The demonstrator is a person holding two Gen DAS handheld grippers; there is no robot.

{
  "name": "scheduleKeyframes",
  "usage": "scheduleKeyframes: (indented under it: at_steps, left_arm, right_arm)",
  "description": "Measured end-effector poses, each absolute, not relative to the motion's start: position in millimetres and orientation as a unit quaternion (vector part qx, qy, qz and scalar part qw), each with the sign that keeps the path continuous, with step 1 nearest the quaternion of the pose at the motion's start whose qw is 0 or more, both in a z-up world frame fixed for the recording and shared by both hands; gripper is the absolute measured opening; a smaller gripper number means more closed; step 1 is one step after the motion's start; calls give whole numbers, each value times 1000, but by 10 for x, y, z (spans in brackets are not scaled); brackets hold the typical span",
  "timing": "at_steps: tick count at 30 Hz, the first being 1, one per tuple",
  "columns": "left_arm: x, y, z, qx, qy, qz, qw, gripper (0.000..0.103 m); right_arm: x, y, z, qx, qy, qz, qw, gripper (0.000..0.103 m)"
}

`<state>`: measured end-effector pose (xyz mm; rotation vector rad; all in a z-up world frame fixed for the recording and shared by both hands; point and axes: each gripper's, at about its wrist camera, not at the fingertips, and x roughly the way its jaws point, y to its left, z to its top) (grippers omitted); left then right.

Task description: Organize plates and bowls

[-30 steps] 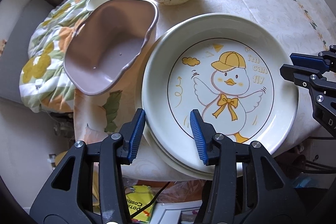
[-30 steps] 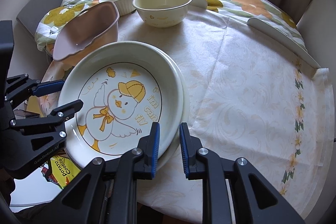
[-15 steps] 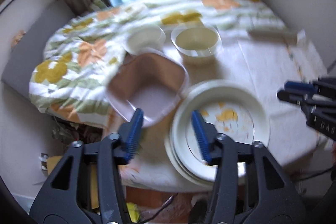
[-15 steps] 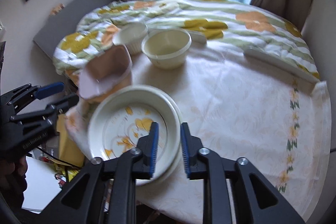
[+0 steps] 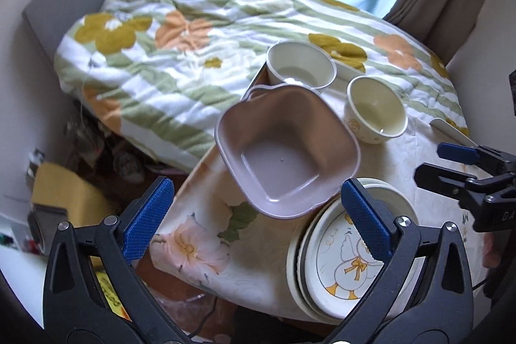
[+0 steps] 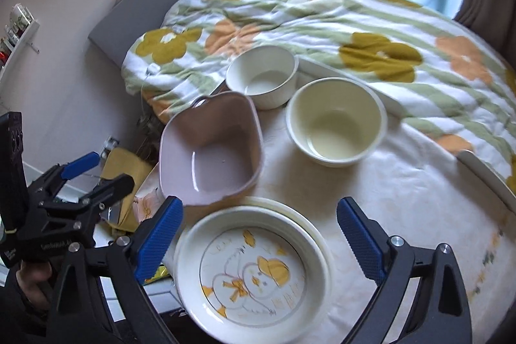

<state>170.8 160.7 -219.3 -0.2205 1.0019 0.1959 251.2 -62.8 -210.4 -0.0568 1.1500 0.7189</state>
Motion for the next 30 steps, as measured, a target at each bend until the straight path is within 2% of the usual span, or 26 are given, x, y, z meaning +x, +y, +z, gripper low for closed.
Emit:
scheduleKeyframes:
  at_steps: [6,7,9,11,15,17,19,20,22,24,30]
  left_arm:
    - [1885,1798,-2682,-148,516,89,839,102]
    - [1933,1833,-2761,-154,522,89,834,101]
    - [2016,1887,-2898,-166,532,86,826,95]
    - [2100,1921,-3002,-174,542,86,818,91]
    - [2188,1971,-3120,-198,549,82,808,85]
    - [2230,1959,-3163,-201,552,76,806,77]
    - [2286,1970,-3192,-202,555,71,804,54]
    - [2312,1985,-3207,-205,555,68,803,49]
    - [2348,2010,-3247,-215,555,62,801,29]
    - [2370,2041,-3270,-219,556,61,800,23]
    - [2403,2097,-3251,-205,554,65,804,22]
  right_arm:
    - [2823,-342,-2620,-6,579,347,737,93]
    - [2861,-309,-2683,-4,583,348,734,91]
    - [2954,-221,-2793,-8,592,349,726,77]
    - [3026,-144,-2862,-13,597,348,723,75]
    - [3118,-10,-2959,-21,604,352,715,61]
    - [3146,6,-3000,-19,605,348,716,55]
    - [3160,-1,-3032,-13,606,346,716,49]
    - [3167,-3,-3042,-14,606,344,717,43]
    - [3176,5,-3056,-19,605,343,718,31]
    - [3186,37,-3065,-31,603,341,720,16]
    - [3128,100,-3037,-51,589,342,731,14]
